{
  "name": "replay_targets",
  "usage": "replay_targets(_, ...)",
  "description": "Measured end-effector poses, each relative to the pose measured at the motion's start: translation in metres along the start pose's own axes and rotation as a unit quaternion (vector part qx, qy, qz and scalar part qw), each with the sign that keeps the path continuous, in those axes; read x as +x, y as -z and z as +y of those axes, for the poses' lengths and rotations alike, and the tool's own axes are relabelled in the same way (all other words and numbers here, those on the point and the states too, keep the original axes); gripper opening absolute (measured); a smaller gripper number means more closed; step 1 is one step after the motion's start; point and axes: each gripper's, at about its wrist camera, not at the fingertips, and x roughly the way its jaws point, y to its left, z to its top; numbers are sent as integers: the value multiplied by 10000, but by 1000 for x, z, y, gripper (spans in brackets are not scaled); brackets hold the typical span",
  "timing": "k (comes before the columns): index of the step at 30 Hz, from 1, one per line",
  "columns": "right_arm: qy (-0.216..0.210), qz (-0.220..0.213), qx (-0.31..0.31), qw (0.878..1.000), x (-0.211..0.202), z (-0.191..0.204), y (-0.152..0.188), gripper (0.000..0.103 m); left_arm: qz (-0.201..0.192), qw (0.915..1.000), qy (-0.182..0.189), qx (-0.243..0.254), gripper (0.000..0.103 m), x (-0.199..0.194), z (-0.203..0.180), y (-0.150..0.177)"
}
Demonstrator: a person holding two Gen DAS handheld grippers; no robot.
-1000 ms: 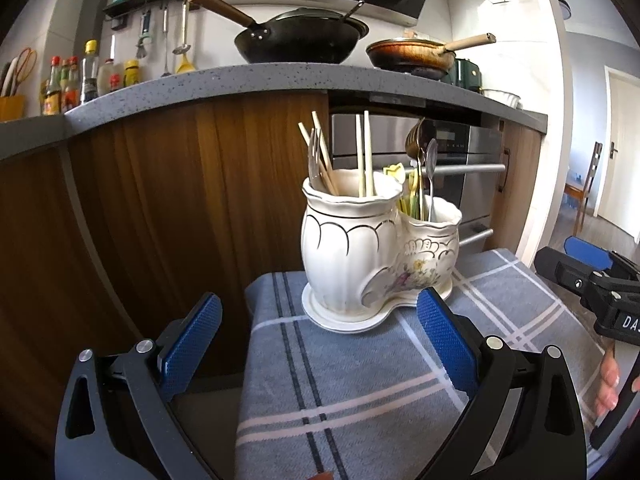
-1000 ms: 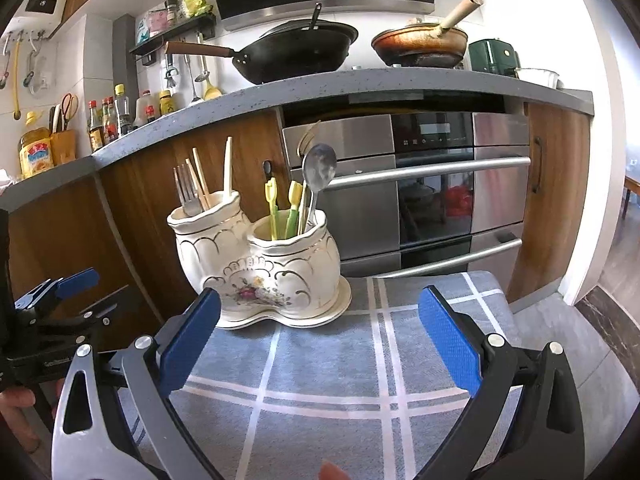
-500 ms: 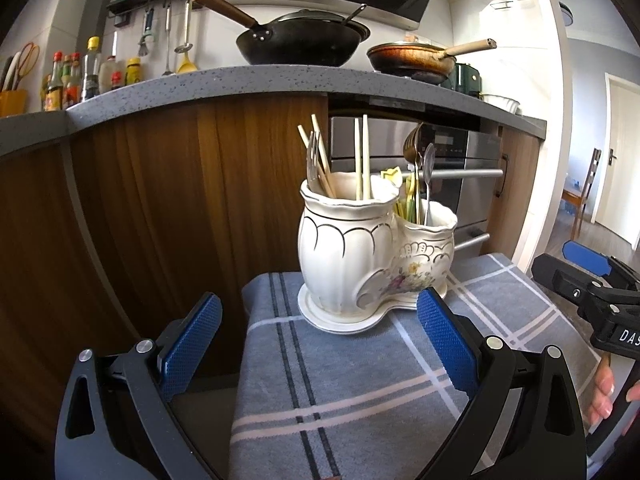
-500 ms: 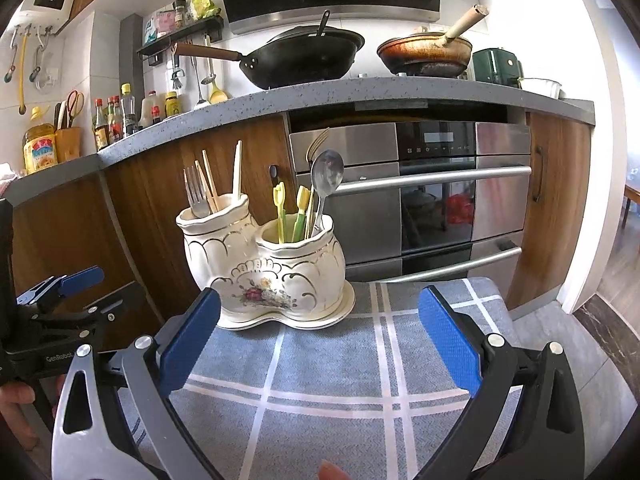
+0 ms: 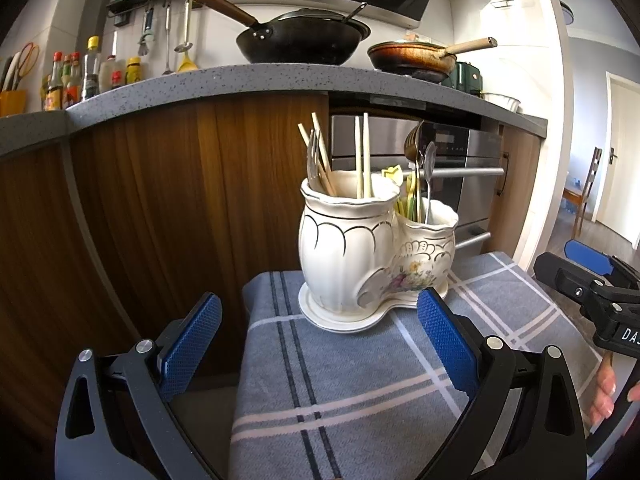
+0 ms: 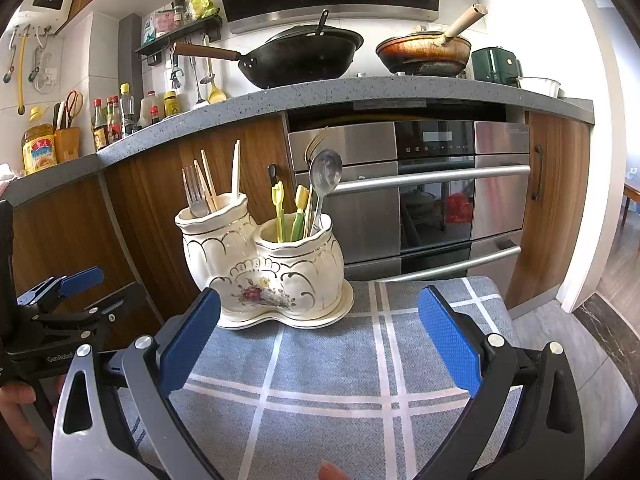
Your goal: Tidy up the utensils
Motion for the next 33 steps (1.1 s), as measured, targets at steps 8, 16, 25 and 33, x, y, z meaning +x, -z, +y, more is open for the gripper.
replay_targets(8,4,19,-14,10000,0,1,2,98,0,10000,0,8,97,0,0,0)
replay_targets(16,20,46,-30,10000,1,1,2,98,-4,10000,12,16,97,0,0,0)
replay_targets(25,15,52,-19,10000,2,2,2,98,-12,10000,-2,98,97,-1,-2,1)
replay_targets(33,18,91,-27,10000,3,2,1,98,22,10000,-13,79,97,1,0,0)
